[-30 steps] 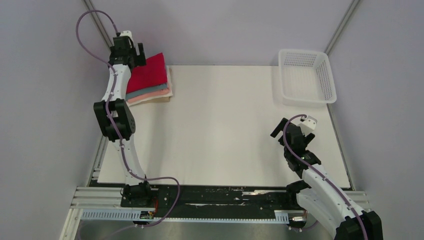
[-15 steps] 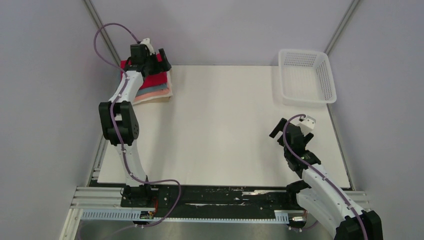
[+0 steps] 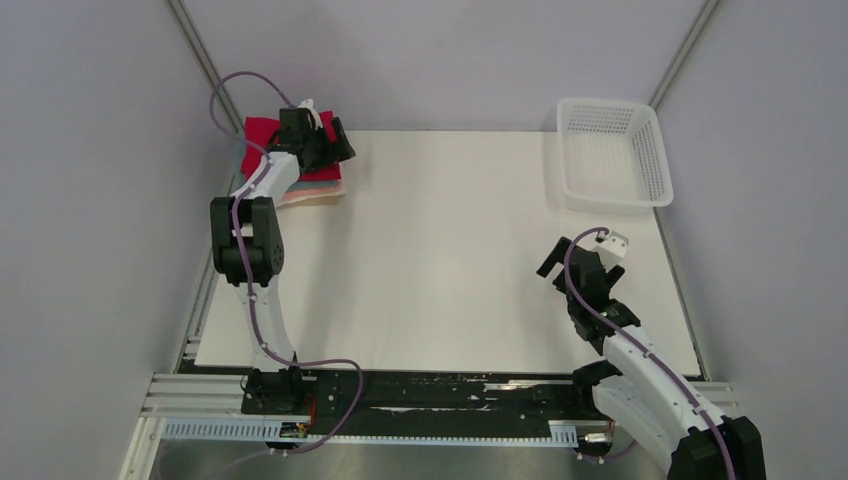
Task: Fold and stack the t-shirts
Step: Smooth out wrinkles on the folded tshirt, then reset both arms
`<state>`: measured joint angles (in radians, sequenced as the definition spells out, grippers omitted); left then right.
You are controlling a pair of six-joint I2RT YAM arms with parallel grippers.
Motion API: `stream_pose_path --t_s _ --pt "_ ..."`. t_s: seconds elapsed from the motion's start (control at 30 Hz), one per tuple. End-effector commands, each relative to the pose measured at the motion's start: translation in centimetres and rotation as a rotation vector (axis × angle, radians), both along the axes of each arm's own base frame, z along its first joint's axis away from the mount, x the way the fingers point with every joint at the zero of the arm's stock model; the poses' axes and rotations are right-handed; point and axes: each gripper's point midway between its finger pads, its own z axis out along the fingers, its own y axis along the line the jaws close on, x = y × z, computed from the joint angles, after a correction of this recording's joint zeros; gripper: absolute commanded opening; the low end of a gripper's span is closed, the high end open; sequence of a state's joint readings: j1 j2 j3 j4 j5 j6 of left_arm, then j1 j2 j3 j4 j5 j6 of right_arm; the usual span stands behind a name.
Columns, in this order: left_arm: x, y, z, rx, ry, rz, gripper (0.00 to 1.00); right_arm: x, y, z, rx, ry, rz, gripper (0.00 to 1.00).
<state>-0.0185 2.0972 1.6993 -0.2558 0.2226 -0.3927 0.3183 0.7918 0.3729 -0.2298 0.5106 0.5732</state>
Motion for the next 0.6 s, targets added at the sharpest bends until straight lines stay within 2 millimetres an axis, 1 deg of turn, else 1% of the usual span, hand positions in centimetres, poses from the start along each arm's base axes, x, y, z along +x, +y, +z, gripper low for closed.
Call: stream_pose_path --t_s 0.0,0.03,0.07,0.1,0.13,0.17,0.2,0.23,0.27,0.3,0.33,0.37,0.4,0.43,0.47,0.5,0.53,0.57 --pt "0.8 -1.8 1.6 0.001 -0.034 -0.014 1.0 0.6 0.5 1.5 0.014 -0.045 0.03 1.0" --pt "0.4 -2.4 2.1 0.01 -0.022 -0.025 1.0 0.6 0.6 1.8 0.017 -0.052 0.033 1.0" --pt "0.6 -2.4 3.3 0.032 -0.042 -0.026 1.0 0.5 0.6 2.1 0.021 -0.058 0.036 1.0" --pt "-0.2 -3.1 4.6 0.051 -0.045 -0.039 1.0 0.5 0.7 2.4 0.025 -0.065 0.04 1.0" --pt "-0.6 -2.8 5.3 0.078 -0.051 -0.017 1.0 0.4 0.7 3.1 0.032 -0.083 0.044 1.0" --pt "-1.6 -3.4 7.6 0.089 -0.087 -0.023 1.0 0.3 0.8 3.4 0.039 -0.093 0.046 1.0" --pt "-2.7 -3.2 7.4 0.106 -0.081 -0.005 1.0 0.2 0.8 3.8 0.046 -0.104 0.05 1.0" --pt "-4.2 -3.8 10.9 0.098 -0.145 0.0 1.0 0.0 0.9 4.1 0.052 -0.114 0.056 1.0" --pt "-5.7 -3.6 9.6 0.114 -0.123 0.023 1.0 -0.2 0.9 4.5 0.059 -0.128 0.057 1.0" --pt "-7.7 -4.1 12.9 0.092 -0.187 0.045 1.0 -0.4 0.9 4.8 0.066 -0.14 0.062 1.0" --pt "-9.6 -4.2 10.8 0.097 -0.147 0.05 1.0 -0.6 0.9 5.1 0.073 -0.151 0.067 1.0" --pt "-11.8 -5.1 13.4 0.062 -0.205 0.052 1.0 -0.8 1.0 5.5 0.081 -0.165 0.075 1.0" --pt "-13.9 -4.9 10.6 0.081 -0.153 0.076 1.0 -1.0 1.1 5.8 0.087 -0.177 0.083 1.0" --pt "-16.0 -5.4 11.9 0.064 -0.187 0.095 1.0 -1.2 1.2 6.2 0.093 -0.192 0.094 1.0" --pt "-18.8 -6.2 11.0 0.063 -0.184 0.072 1.0 -1.3 1.3 6.5 0.097 -0.204 0.107 1.0" --pt "-20.0 -5.9 10.4 0.062 -0.182 0.105 1.0 -1.6 1.5 6.6 0.101 -0.209 0.117 1.0" --pt "-22.5 -6.3 9.0 0.058 -0.172 0.088 1.0 -1.7 1.6 6.8 0.111 -0.218 0.125 1.0" --pt "-23.4 -6.3 8.6 0.024 -0.167 0.121 1.0 -1.9 1.8 6.8 0.122 -0.225 0.132 1.0"
